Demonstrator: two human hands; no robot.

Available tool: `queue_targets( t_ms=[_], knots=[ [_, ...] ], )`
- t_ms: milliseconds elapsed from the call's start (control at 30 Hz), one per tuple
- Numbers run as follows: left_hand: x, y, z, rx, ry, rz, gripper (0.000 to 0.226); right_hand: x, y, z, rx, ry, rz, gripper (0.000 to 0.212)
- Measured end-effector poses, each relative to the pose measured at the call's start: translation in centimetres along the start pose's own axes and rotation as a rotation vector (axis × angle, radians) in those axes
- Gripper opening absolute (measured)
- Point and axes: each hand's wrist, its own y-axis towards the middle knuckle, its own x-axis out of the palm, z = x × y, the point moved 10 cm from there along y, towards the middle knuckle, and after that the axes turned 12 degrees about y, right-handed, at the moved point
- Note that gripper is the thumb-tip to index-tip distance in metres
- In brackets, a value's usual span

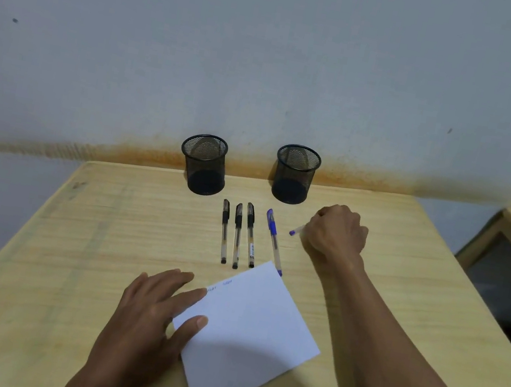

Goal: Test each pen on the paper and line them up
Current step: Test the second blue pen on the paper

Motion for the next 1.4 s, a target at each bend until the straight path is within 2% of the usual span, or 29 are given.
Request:
queue_targets(
  t_ms=[133,367,633,767,800,900,1000,1233,1400],
  knots=[
    [0.3,0.0,-0.1,0.002,0.004,-0.007,0.054,0.3,-0.1,-0.8,-0.187,-0.182,-0.092,0.028],
    [0.3,-0.1,-0.1,-0.011,0.003,-0.006,0.053,-1.0,-0.5,-1.2,-0.368,-0.123,-0.05,0.016],
    [-0.6,-0.3,0.3,-0.013,-0.047,0.028,0.052,-3.7,-4.6,-2.1,-0.483,0.355,0.031,0.01],
    [-1.0,-0.4,0.3,-0.032,-0.109,0.034,0.055,-6.4,-9.0,-4.1,-0.62,0.544,0.102,0.026],
    [-1.1,-0.4,0.4,-0.04,-0.128,0.035,0.055,-6.9,-10.0,-4.5,-0.627,0.573,0.105,0.025],
    [-2.8,-0.3,0.7,-0.092,-0.249,0.088,0.052,-7.9,-12.9,-5.3,-0.565,0.699,0.085,0.003],
    [-5.8,0.1,1.7,-0.132,-0.375,0.237,0.047,-7.7,-15.8,-6.1,-0.491,0.875,-0.008,0.005],
    [-10.6,0.3,6.5,0.1,-0.178,0.524,0.033,-5.4,-19.9,-6.1,-0.379,1.166,-0.187,0.008],
    [-11.3,-0.5,7.6,0.247,-0.081,0.586,0.031,-4.7,-20.5,-6.2,-0.372,1.132,-0.31,0.015]
  ],
)
